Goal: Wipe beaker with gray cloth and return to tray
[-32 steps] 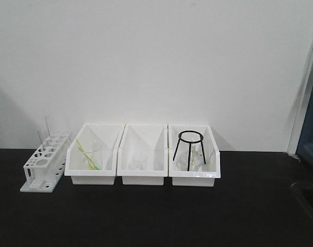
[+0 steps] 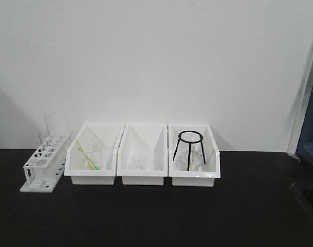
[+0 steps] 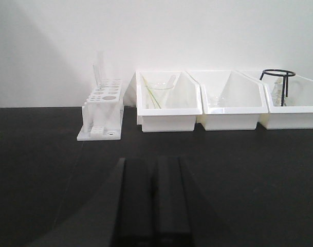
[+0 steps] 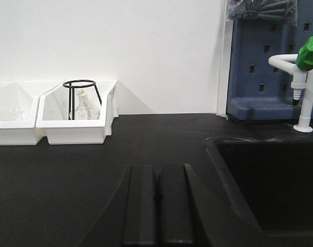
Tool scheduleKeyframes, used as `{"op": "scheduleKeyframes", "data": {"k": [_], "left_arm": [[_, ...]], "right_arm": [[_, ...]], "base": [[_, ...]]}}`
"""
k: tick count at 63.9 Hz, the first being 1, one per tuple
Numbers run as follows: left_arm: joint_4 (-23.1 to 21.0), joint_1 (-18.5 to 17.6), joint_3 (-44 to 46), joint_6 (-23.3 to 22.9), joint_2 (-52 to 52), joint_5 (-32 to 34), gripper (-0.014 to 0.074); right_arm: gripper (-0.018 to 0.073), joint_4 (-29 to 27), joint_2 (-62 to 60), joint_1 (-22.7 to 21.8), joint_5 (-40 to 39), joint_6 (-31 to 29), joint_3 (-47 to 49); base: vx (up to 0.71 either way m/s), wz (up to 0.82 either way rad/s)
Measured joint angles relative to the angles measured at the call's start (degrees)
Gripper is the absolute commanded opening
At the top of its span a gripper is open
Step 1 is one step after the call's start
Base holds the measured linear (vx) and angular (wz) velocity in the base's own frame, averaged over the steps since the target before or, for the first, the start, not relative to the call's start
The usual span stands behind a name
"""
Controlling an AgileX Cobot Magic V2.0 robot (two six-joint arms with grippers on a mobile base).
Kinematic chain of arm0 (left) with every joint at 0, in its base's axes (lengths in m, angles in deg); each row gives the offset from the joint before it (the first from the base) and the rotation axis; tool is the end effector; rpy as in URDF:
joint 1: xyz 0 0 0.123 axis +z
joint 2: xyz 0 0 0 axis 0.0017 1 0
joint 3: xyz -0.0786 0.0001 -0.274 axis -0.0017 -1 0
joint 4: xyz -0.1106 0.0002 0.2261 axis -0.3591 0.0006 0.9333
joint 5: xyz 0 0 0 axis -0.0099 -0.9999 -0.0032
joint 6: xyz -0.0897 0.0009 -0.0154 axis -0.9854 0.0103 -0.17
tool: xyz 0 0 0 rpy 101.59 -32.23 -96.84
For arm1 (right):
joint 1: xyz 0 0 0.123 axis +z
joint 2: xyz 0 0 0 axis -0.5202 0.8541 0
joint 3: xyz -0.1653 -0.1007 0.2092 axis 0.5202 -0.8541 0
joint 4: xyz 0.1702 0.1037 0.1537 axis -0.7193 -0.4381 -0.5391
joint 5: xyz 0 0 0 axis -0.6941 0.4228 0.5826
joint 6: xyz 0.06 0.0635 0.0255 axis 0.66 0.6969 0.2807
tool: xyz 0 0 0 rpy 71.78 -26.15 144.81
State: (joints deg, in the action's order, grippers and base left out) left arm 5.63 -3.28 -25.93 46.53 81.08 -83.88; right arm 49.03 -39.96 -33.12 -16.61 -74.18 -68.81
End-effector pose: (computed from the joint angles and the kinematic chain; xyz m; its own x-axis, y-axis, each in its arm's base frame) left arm 0.0566 -0.0027 0.1960 -0.0236 -0.0931 -0.9954 0.0489 0.9944 -0.0942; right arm 0.0570 -0.0024 0.1959 -0.0161 0.0099 -0.9998 0.0387 0.9992 0.0092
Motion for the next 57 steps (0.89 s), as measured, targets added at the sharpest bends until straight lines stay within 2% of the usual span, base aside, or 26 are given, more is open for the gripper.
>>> {"op": "scheduleKeyframes", "data": {"k": [29, 57], "left_arm": [[0.00, 0.00, 0.00, 0.00, 0.00, -0.06, -0.0003], [0.00, 0.00, 0.00, 0.00, 0.00, -0.06, -0.0003]], "right_arm": [[-0.0011, 0.04, 0.00, 0.29, 0.05, 0.00, 0.00], [-0.0011, 0.04, 0.00, 0.29, 0.05, 0.00, 0.00]], "base": [[-0.05, 0.01], [-0.27, -0.02]]}}
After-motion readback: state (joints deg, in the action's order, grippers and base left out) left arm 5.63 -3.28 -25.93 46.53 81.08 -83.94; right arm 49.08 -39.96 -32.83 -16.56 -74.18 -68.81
